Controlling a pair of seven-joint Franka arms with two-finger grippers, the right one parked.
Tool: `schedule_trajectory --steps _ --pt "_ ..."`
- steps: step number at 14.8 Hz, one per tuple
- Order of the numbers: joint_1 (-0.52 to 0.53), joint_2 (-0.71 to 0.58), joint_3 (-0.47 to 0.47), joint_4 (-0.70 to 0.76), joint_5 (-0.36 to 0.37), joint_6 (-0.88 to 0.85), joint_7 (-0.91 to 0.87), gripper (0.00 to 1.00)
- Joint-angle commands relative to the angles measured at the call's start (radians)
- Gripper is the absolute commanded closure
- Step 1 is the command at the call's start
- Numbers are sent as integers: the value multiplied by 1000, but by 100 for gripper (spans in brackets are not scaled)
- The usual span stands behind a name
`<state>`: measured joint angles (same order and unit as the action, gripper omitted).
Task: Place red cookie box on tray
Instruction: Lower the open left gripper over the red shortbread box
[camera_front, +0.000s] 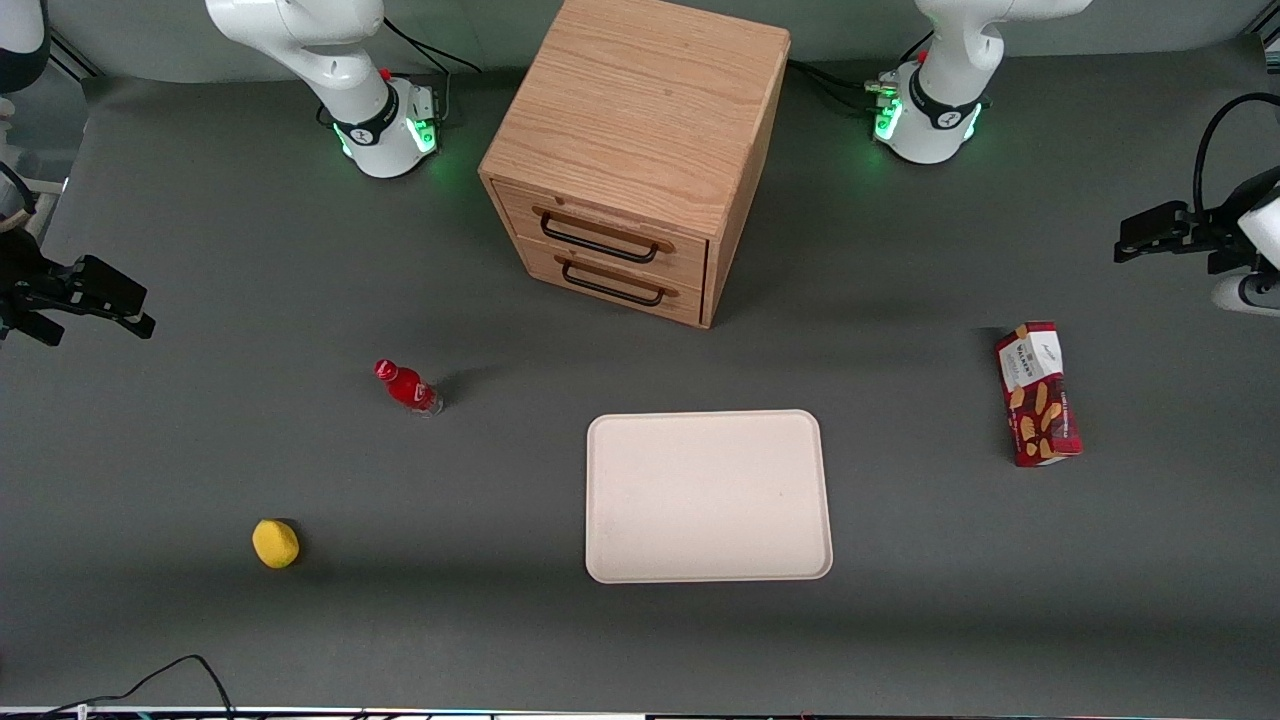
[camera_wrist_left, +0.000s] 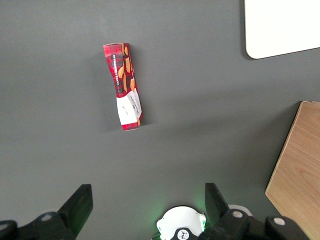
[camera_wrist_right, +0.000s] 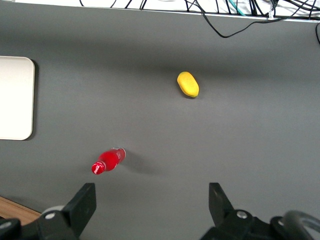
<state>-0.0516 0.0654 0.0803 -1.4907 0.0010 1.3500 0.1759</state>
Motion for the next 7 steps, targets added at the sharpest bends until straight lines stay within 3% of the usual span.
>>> schedule_trajectory --steps 1,7 --pt "4 1 6 32 33 -40 14 0" --pt "6 59 55 -3 51 53 1 0"
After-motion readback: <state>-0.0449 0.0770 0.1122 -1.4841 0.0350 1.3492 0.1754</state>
